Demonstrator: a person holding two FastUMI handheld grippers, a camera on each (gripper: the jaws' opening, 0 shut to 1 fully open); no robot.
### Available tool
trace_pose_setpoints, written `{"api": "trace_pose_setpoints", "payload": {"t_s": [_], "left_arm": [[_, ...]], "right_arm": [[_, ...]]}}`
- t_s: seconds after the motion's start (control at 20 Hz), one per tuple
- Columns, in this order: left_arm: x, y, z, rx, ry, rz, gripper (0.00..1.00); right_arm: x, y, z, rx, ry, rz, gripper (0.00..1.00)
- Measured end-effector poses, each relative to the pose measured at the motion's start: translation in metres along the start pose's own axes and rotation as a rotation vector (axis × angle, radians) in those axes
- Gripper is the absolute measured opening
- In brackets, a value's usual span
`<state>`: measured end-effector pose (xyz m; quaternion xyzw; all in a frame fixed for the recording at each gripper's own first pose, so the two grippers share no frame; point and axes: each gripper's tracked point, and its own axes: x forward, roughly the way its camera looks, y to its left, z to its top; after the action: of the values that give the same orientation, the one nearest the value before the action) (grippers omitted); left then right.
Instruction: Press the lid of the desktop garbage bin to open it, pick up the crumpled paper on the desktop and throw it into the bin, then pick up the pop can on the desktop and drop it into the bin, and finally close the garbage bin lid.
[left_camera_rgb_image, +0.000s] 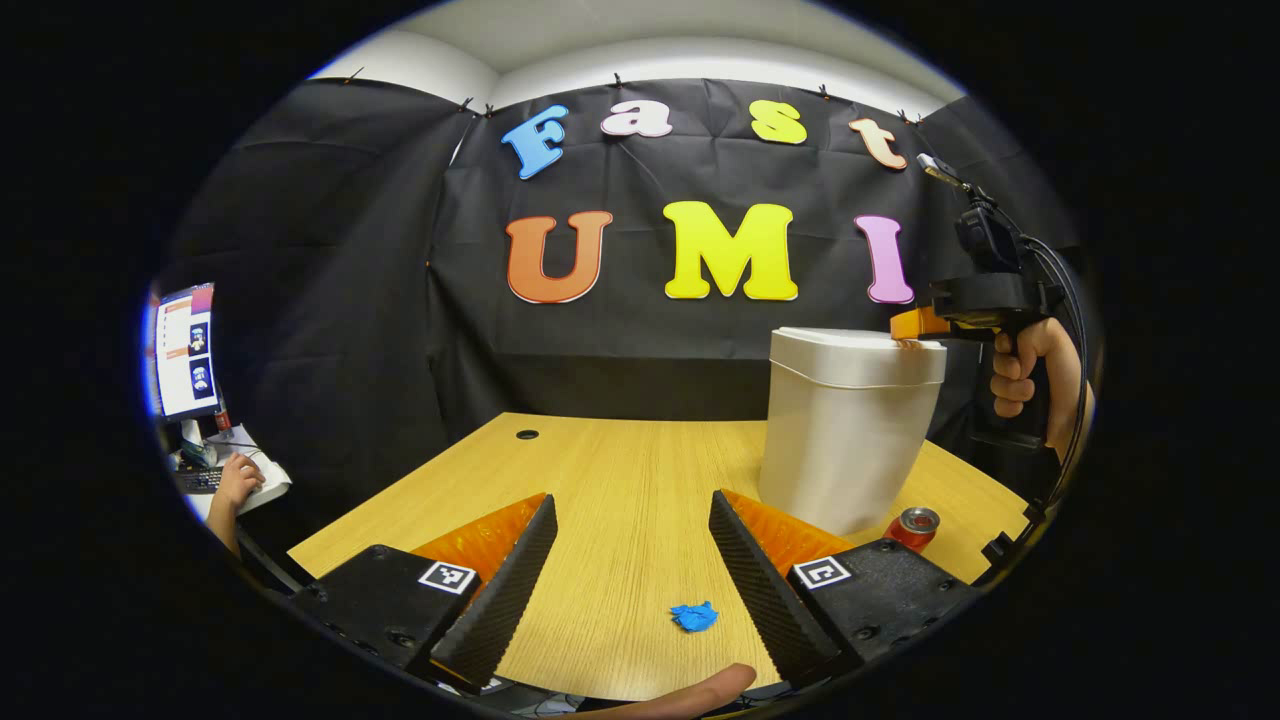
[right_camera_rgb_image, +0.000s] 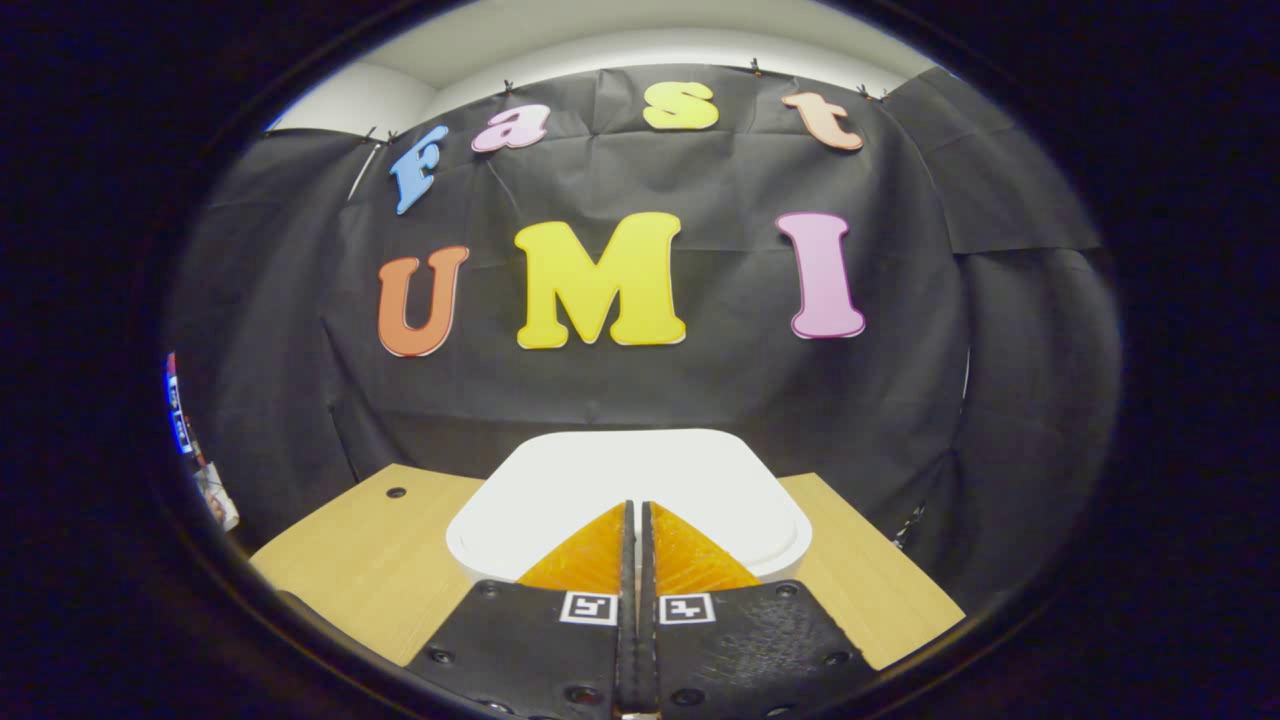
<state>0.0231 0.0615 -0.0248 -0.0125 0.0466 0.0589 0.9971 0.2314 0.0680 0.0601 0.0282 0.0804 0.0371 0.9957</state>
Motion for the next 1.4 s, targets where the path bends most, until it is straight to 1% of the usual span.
{"api": "trace_pose_setpoints", "payload": {"t_s": [0.1, 0.15, 0.2, 0.25, 0.35, 0.45, 0.5, 0.6, 0.85, 0.95, 1.2, 1.3, 1.4], "left_arm": [[0.001, 0.000, -0.001, -0.009, 0.000, 0.004, 0.99], [0.001, 0.000, -0.003, -0.015, 0.005, 0.002, 0.99], [0.002, -0.001, -0.004, -0.017, 0.010, 0.000, 0.99], [0.002, 0.000, -0.004, -0.016, 0.014, -0.001, 0.99], [0.001, -0.001, -0.004, -0.019, 0.017, 0.002, 0.99], [0.000, -0.002, -0.003, -0.019, 0.012, -0.004, 0.99], [0.000, -0.003, -0.002, -0.013, 0.008, -0.005, 0.99], [-0.003, -0.003, 0.000, -0.009, 0.002, -0.008, 0.99], [-0.003, -0.003, 0.000, -0.012, 0.002, -0.017, 0.99], [-0.003, -0.003, -0.001, -0.013, 0.004, -0.019, 0.99], [-0.001, -0.003, -0.003, -0.022, 0.012, -0.018, 0.99], [0.001, -0.004, -0.005, -0.018, 0.018, -0.026, 0.99], [0.001, -0.006, -0.004, -0.025, 0.015, -0.040, 0.99]], "right_arm": [[-0.002, 0.001, -0.002, -0.031, -0.012, -0.008, 0.02], [-0.002, 0.001, -0.004, -0.056, -0.016, -0.018, 0.01], [0.000, 0.000, -0.006, -0.072, -0.016, -0.026, 0.03], [-0.001, 0.000, -0.008, -0.074, -0.012, -0.030, 0.01], [-0.001, -0.001, -0.008, -0.054, -0.004, -0.031, 0.01], [-0.004, 0.001, -0.004, -0.087, -0.024, -0.035, 0.01], [-0.009, 0.000, 0.001, -0.111, -0.041, -0.052, 0.01], [-0.029, -0.007, 0.006, -0.155, -0.076, -0.118, 0.01], [-0.071, 0.028, -0.014, -0.231, -0.111, -0.076, 0.00], [-0.083, 0.037, -0.022, -0.236, -0.117, -0.047, 0.00], [-0.100, 0.039, -0.043, -0.175, -0.084, -0.004, 0.01], [-0.105, 0.043, -0.057, -0.125, -0.060, 0.050, 0.00], [-0.108, 0.034, -0.061, -0.096, -0.052, 0.051, 0.00]]}}
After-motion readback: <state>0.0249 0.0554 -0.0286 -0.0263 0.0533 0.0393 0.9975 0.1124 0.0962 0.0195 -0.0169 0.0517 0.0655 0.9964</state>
